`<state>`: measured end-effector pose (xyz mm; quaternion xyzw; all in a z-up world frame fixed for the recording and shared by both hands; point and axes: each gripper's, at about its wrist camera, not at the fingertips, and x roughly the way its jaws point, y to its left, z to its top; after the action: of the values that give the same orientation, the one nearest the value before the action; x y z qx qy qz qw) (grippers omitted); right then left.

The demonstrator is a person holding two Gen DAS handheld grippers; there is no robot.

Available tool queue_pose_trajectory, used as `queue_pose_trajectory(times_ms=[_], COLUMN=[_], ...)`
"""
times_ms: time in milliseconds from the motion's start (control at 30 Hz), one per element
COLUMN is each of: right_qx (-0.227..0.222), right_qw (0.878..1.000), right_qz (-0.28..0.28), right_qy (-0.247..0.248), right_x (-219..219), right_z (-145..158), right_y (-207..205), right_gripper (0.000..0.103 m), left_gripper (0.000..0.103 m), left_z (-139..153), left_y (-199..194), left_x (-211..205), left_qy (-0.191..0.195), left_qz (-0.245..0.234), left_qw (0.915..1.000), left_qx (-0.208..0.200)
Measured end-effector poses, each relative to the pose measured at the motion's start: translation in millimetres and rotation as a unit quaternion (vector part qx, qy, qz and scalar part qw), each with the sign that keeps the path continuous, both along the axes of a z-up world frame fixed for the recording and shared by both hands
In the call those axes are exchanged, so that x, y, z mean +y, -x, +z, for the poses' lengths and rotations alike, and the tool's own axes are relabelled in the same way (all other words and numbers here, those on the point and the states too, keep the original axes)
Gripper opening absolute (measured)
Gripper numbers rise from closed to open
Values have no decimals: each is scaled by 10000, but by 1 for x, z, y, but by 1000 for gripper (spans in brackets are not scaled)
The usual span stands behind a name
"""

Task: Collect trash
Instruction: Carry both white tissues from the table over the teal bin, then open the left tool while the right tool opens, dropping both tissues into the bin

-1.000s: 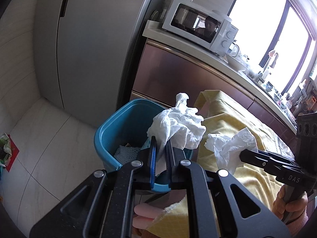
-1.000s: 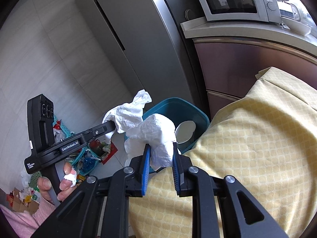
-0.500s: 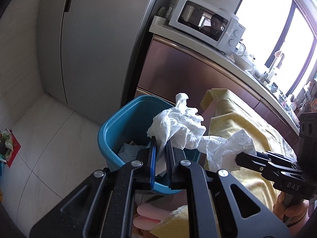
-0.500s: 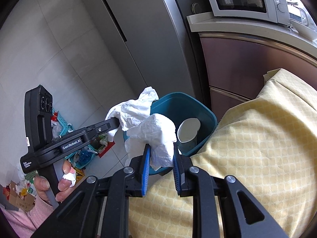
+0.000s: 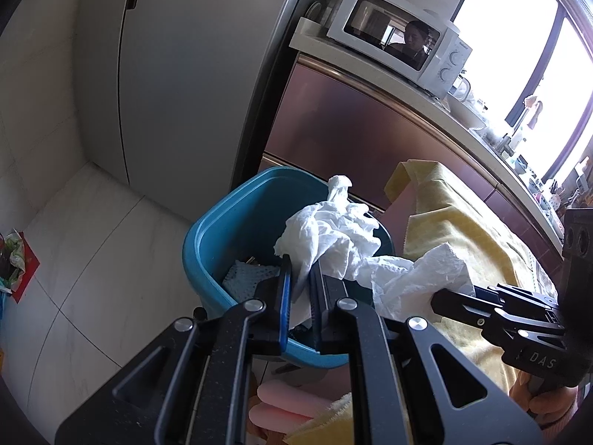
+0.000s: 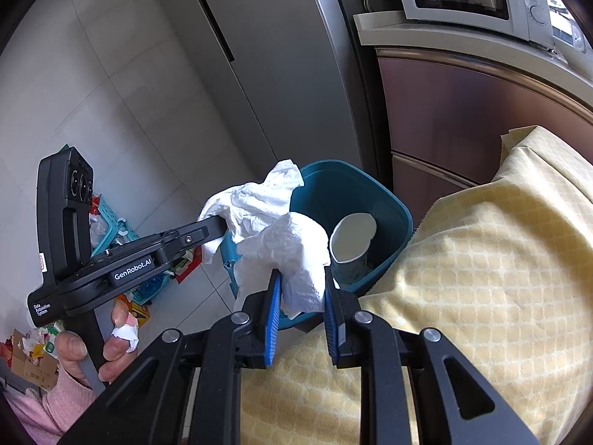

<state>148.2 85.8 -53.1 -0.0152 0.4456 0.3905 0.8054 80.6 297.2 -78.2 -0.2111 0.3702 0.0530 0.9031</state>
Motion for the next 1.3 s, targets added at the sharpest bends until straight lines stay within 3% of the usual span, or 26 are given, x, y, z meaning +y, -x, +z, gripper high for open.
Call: queue_pose_trajectory(times_ms=[600, 967, 1100, 1233, 1300], right_qx=[130, 191, 202, 135, 125], right_qw=[9987, 9975, 9975, 9978, 9979], right_qz=[77, 141, 139, 120, 99], right_qy=[491, 664, 661, 644, 630], right_x=[27, 41, 41, 40, 38], right_z=[-18, -24, -23, -21, -22], right_y=[-9, -14, -16, -15, -15], right_gripper=[24, 29, 36, 51, 51], left_gripper=[9, 18, 30, 35, 36], left_z=[-23, -31, -30, -27, -25], left_y=[-19, -28, -28, -24, -22], left_x=[2, 2, 3, 6, 6], left_qy=[20, -21, -53, -42, -54], left_qz=[77, 132, 174, 202, 209], left_qw=[9996, 9993, 9992, 9994, 9995], left_qx=[262, 358, 351, 286, 242])
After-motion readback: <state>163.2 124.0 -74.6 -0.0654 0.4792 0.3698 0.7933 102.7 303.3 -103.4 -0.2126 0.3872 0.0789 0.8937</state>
